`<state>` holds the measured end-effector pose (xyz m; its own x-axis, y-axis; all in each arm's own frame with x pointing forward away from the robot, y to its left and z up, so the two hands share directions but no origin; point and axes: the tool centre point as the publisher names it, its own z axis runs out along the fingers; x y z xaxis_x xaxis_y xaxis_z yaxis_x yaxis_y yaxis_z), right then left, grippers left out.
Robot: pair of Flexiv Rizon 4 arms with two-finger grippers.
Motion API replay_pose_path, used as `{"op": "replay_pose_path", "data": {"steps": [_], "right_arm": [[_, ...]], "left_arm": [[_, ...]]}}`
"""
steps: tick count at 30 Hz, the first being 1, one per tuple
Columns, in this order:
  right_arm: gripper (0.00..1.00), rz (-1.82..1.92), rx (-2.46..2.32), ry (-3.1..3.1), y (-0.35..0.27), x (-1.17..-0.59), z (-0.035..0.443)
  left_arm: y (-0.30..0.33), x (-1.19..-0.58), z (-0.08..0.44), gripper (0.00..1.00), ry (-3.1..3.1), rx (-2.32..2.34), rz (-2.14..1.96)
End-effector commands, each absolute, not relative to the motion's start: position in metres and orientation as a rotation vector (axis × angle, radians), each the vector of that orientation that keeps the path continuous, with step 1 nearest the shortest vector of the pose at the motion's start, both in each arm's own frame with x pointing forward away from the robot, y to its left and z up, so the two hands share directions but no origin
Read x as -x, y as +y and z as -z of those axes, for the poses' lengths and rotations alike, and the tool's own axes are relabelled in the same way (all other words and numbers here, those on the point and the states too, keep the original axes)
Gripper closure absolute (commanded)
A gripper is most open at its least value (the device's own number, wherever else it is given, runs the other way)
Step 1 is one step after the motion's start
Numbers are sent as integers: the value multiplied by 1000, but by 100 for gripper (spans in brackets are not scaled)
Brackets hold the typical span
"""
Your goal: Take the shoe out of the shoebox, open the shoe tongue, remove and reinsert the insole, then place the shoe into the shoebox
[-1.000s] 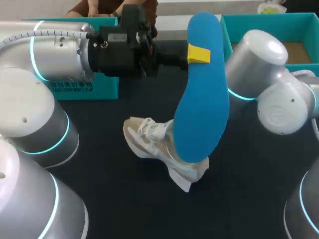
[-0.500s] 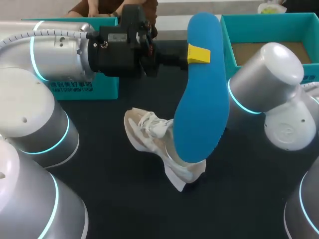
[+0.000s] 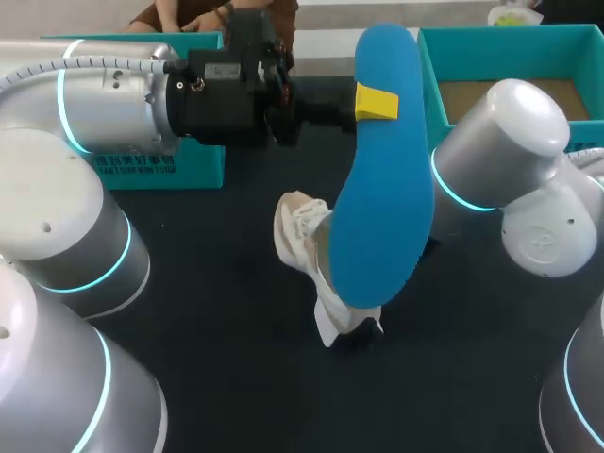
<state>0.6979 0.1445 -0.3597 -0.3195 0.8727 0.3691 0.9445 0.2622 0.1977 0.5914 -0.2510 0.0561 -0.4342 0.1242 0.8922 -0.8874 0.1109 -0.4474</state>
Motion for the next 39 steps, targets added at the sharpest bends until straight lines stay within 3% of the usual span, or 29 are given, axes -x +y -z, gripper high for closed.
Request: {"op": "replay_pose_path", "data": {"steps": [1,20,39], "right_arm": [[100,589,2046,-2114,146,-696,352],[100,581,2235,-2051,153,-697,355],[100,565,2061,-2162,166,-710,373]], "left_arm": [[-251,-590,-56,100,-1520,-785,-1468],[-251,-590,-56,100,-1520,-785,-1468],[-251,-590,-56,100,-1520,-785,-1468]]}}
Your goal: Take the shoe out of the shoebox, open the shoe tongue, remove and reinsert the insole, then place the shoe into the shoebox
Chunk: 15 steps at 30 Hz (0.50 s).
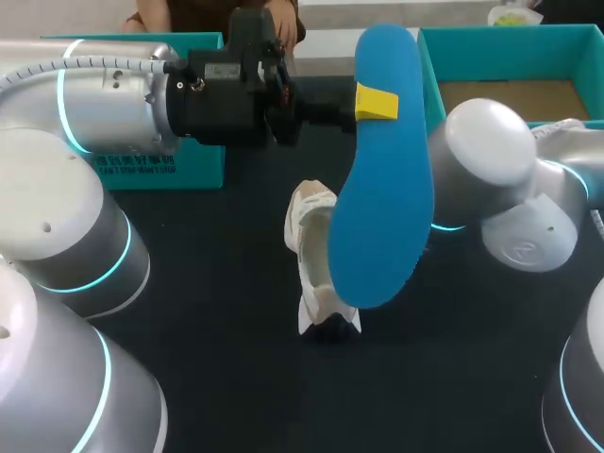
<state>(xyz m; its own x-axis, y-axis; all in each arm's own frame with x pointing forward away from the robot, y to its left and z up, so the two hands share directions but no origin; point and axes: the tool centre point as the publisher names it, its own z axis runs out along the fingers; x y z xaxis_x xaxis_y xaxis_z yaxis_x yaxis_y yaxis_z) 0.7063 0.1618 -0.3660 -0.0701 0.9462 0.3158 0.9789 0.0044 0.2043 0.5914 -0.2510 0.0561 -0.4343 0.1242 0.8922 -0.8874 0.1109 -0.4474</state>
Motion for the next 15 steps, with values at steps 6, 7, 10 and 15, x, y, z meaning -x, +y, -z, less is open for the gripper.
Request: {"op": "replay_pose_path", "data": {"steps": [6,7,10,15], "right_arm": [[100,542,2026,-2168,170,-711,384],[100,538,2027,-2168,170,-712,386],[100,528,2025,-2163,171,-711,390],[100,504,2058,-2126,171,-709,397]], "left_arm": [[-251,-590,-56,100,-1520,-785,-1468],[-251,-590,-56,100,-1520,-785,-1468],[-251,-590,-56,100,-1520,-785,-1468],[-251,-590,-56,100,-1520,-785,-1468]]}}
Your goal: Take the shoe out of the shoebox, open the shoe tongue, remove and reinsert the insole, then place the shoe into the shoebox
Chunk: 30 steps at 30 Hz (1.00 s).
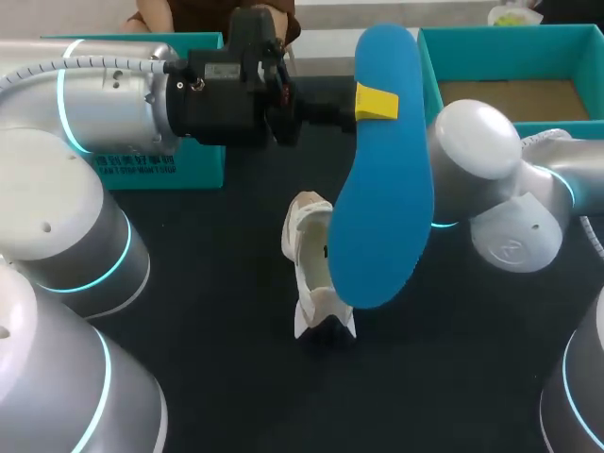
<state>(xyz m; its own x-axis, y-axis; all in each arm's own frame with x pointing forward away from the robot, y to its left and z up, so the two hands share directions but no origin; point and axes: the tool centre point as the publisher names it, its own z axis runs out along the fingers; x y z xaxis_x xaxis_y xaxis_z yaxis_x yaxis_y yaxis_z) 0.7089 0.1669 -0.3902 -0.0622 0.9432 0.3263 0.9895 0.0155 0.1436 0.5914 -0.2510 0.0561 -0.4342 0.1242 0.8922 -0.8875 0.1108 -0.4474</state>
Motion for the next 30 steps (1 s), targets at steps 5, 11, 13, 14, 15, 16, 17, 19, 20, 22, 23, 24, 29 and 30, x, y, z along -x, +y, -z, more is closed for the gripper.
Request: {"op": "replay_pose_path", "data": {"steps": [5,11,13,14,15,16,17,19,20,22,23,24,29,30], "right_arm": [[100,492,2079,-2099,174,-709,399],[80,494,2112,-2054,174,-709,404],[64,496,2121,-2044,172,-709,403],[53,505,2124,-2036,172,-708,400],[39,509,2126,-2033,172,-707,398],[29,516,2132,-2029,172,-707,396],[8,526,2137,-2022,172,-706,392],[2,535,2146,-2020,172,-706,385],[1,550,2151,-2013,172,-705,381],[0,558,2157,-2015,172,-705,374],[0,560,2156,-2016,173,-705,370],[0,564,2156,-2014,173,-704,367],[0,657,2136,-1961,171,-700,344],[0,689,2113,-1939,171,-699,340]], "left_arm": [[-251,-590,-56,100,-1520,-785,-1468],[-251,-590,-56,100,-1520,-785,-1468],[-251,-590,-56,100,-1520,-785,-1468],[-251,-590,-56,100,-1520,-785,-1468],[-251,-590,-56,100,-1520,-785,-1468],[-251,-590,-56,100,-1520,-785,-1468],[-251,-590,-56,100,-1520,-785,-1468],[-251,-590,-56,100,-1520,-785,-1468],[-251,-590,-56,100,-1520,-785,-1468],[-251,-590,-56,100,-1520,-785,-1468],[-251,-590,-56,100,-1520,-785,-1468],[-251,-590,-56,100,-1520,-785,-1468],[-251,-590,-56,100,-1520,-785,-1468],[-251,-590,-56,100,-1520,-785,-1468]]}}
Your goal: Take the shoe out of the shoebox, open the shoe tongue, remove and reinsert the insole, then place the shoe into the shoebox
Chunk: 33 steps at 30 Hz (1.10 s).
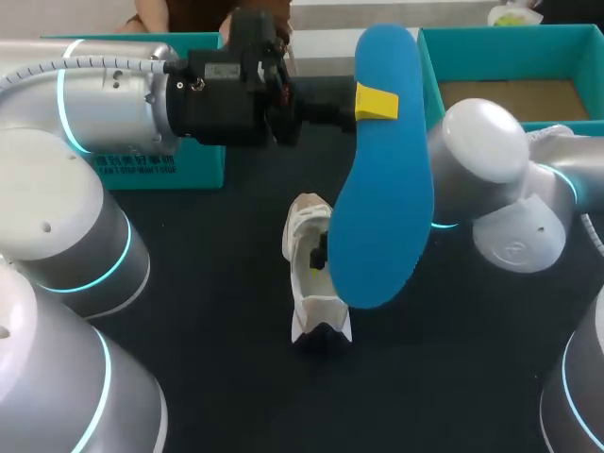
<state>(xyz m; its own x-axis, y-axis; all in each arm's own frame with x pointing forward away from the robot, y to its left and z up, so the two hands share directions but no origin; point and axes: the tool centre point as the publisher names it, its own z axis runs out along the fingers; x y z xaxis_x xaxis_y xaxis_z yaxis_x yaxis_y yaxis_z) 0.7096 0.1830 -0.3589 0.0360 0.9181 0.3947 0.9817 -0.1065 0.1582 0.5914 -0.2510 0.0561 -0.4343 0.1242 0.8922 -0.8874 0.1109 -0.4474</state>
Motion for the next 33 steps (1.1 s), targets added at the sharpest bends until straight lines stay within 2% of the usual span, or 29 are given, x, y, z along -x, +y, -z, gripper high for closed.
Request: {"op": "replay_pose_path", "data": {"steps": [1,10,33], "right_arm": [[0,711,2094,-1915,170,-698,335],[0,936,1793,-1740,170,-694,290],[0,978,1791,-1676,167,-692,286]], "left_arm": [[-251,-590,-56,100,-1520,-785,-1468],[-251,-590,-56,100,-1520,-785,-1468],[-251,-590,-56,100,-1520,-785,-1468]]}}
